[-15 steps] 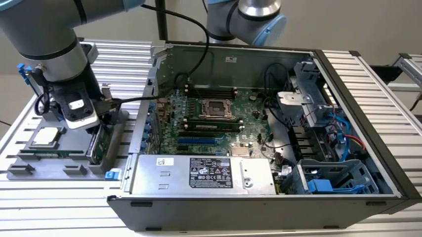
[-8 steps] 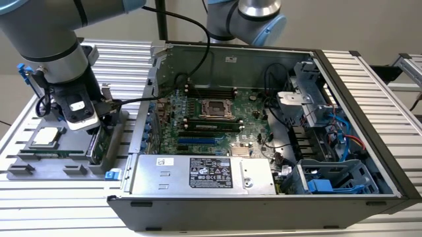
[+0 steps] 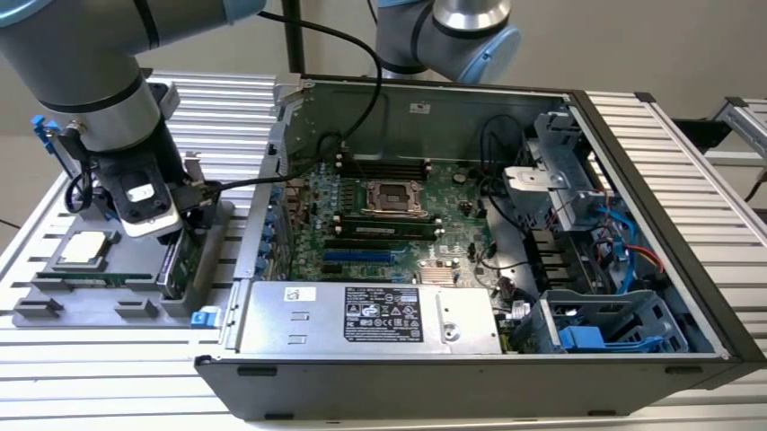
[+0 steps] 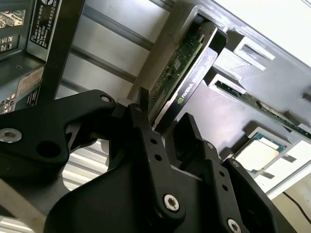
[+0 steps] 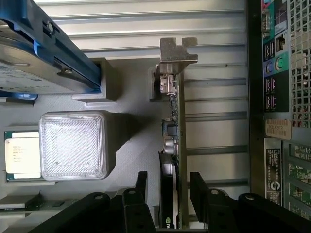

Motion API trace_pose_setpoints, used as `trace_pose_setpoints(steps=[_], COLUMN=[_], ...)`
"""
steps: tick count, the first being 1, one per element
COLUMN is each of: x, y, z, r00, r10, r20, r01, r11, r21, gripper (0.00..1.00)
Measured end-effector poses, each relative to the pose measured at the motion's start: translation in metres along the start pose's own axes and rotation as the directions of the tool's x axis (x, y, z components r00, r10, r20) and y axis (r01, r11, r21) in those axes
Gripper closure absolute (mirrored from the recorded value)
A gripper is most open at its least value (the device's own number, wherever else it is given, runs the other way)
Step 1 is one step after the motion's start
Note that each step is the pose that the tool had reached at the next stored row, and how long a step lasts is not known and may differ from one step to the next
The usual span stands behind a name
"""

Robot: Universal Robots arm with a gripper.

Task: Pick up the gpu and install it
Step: 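Pick up the gpu and move the gpu toward the slot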

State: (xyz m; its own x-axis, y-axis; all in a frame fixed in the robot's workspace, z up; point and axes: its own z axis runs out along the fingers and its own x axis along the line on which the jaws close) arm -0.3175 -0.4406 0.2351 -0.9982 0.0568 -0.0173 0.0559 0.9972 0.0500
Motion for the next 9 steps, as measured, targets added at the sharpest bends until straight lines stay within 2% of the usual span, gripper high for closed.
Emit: trace_pose_setpoints(steps=[2, 3, 9], x=[0.0, 0.0, 0.0], y=[0.0, 0.0, 0.0], z=[0.0, 0.0, 0.0], r00=[1.0, 1.0, 1.0], r10=[0.0, 0.0, 0.0], r20=[0.0, 0.0, -0.0001], r01=[0.0, 0.0, 0.0], r11=[1.0, 1.0, 1.0], r21=[0.0, 0.0, 0.0], gripper=[0.0, 1.0, 1.0])
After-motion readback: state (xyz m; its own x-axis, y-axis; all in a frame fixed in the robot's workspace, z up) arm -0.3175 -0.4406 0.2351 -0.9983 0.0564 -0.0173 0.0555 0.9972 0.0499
